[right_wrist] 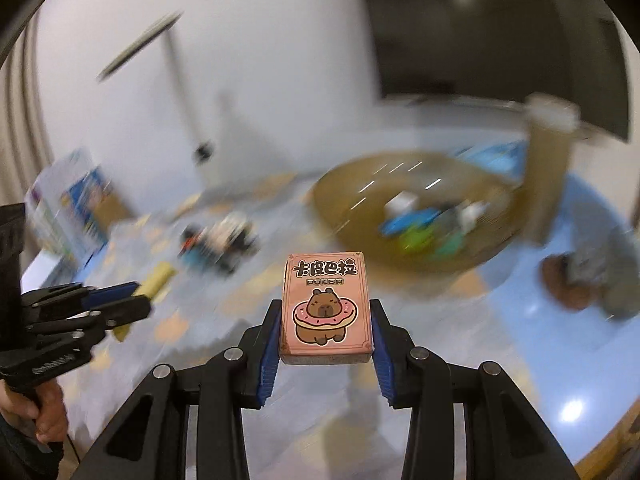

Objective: Organize rigid objects
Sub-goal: 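Carry highlighter and card box into the amber bowl and open both tools, then move both open tools back over the object pile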

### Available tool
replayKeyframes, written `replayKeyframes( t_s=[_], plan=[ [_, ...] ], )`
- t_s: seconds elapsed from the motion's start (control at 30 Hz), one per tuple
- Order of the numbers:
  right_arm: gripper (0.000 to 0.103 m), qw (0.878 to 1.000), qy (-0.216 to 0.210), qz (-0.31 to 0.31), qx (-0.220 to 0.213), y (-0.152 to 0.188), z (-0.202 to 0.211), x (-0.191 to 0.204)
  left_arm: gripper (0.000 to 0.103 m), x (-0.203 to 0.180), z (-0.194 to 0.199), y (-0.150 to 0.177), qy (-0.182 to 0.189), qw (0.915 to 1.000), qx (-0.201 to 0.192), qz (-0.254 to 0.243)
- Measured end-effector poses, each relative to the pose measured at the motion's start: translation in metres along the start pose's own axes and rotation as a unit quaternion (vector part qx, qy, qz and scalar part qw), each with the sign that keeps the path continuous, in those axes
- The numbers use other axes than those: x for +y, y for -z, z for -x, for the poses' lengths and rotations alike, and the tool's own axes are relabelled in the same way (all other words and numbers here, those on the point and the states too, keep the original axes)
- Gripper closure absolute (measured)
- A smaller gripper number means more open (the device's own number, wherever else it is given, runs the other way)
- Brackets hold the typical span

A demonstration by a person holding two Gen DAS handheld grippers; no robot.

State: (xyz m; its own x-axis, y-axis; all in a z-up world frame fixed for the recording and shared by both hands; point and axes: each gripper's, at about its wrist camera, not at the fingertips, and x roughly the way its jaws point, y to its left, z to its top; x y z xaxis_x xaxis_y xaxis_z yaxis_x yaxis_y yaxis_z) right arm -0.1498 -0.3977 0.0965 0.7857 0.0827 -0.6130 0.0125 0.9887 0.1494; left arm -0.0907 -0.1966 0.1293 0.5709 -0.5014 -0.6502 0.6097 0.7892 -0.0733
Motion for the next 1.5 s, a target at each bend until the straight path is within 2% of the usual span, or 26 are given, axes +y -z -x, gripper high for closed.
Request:
replayKeyframes(
  t_s=[0.13, 0.2, 0.27, 0.37, 0.5, 0.53, 0.57, 0.6, 0.63, 0.7, 0.83, 0.9, 1.0, 1.07, 1.13, 1.23, 1.33, 1.5],
  plan=[
    [0.064, 0.997, 0.059, -0.028, -0.027, -0.051, 0.008, -0.045, 0.082, -0.016, -0.02, -0.063, 0.026, 0.999, -0.028, -0.025],
    [0.064, 0.996, 0.076, -0.04, -0.004, -0.07, -0.003, -0.062, 0.082, -0.024, -0.043, -0.086, 0.038, 0.9985, -0.024, -0.031],
    [0.064, 0.996, 0.075, -0.041, 0.033, -0.081, -0.021, -0.071, 0.082, -0.03, -0.075, -0.099, 0.051, 0.9982, 0.0, -0.031],
    [0.064, 0.993, 0.07, -0.03, 0.086, -0.085, -0.051, -0.074, 0.082, -0.034, -0.12, -0.1, 0.069, 0.9965, 0.046, -0.016],
    [0.062, 0.991, 0.061, -0.031, 0.114, -0.086, -0.07, -0.073, 0.082, -0.039, -0.149, -0.097, 0.077, 0.9945, 0.071, -0.001],
    [0.059, 0.991, 0.056, -0.034, 0.118, -0.087, -0.073, -0.074, 0.073, -0.039, -0.151, -0.098, 0.079, 0.9943, 0.072, -0.001],
    [0.047, 0.991, 0.05, -0.036, 0.121, -0.087, -0.075, -0.074, 0.062, -0.039, -0.152, -0.099, 0.075, 0.9944, 0.075, -0.002],
    [0.04, 0.991, 0.049, -0.035, 0.119, -0.087, -0.074, -0.075, 0.043, -0.038, -0.151, -0.099, 0.065, 0.9948, 0.078, -0.002],
    [0.04, 0.991, 0.055, -0.034, 0.113, -0.087, -0.072, -0.075, 0.033, -0.035, -0.147, -0.099, 0.053, 0.9959, 0.073, 0.001],
    [0.04, 0.993, 0.062, -0.038, 0.097, -0.088, -0.061, -0.079, 0.033, -0.021, -0.128, -0.096, 0.054, 0.9973, 0.048, 0.013],
    [0.04, 0.993, 0.053, -0.078, 0.077, -0.085, -0.041, -0.092, 0.033, 0.019, -0.08, -0.091, 0.062, 0.9954, 0.028, 0.068],
    [0.04, 0.991, 0.05, -0.093, 0.077, -0.082, -0.032, -0.091, 0.033, 0.035, -0.052, -0.088, 0.047, 0.9955, 0.004, 0.082],
    [0.04, 0.993, 0.022, -0.092, 0.072, -0.08, -0.019, -0.072, 0.033, 0.056, -0.002, -0.08, 0.012, 0.9955, -0.03, 0.089],
    [0.039, 0.995, 0.011, -0.071, 0.062, -0.079, -0.01, -0.047, 0.027, 0.067, 0.03, -0.072, -0.011, 0.9946, -0.051, 0.09],
    [0.039, 0.997, -0.009, -0.05, 0.057, -0.077, -0.005, -0.021, 0.016, 0.079, 0.063, -0.058, -0.041, 0.9919, -0.075, 0.094],
    [0.038, 0.997, -0.045, -0.02, 0.062, -0.066, -0.009, 0.02, 0.016, 0.092, 0.092, -0.032, -0.072, 0.988, -0.089, 0.104],
    [0.038, 0.994, -0.067, 0.015, 0.079, -0.04, -0.027, 0.059, 0.015, 0.108, 0.091, 0.006, -0.11, 0.9846, -0.061, 0.121],
    [0.038, 0.99, -0.077, 0.049, 0.111, 0.013, -0.073, 0.095, 0.015, 0.138, 0.043, 0.069, -0.185, 0.972, 0.034, 0.141]
  ],
)
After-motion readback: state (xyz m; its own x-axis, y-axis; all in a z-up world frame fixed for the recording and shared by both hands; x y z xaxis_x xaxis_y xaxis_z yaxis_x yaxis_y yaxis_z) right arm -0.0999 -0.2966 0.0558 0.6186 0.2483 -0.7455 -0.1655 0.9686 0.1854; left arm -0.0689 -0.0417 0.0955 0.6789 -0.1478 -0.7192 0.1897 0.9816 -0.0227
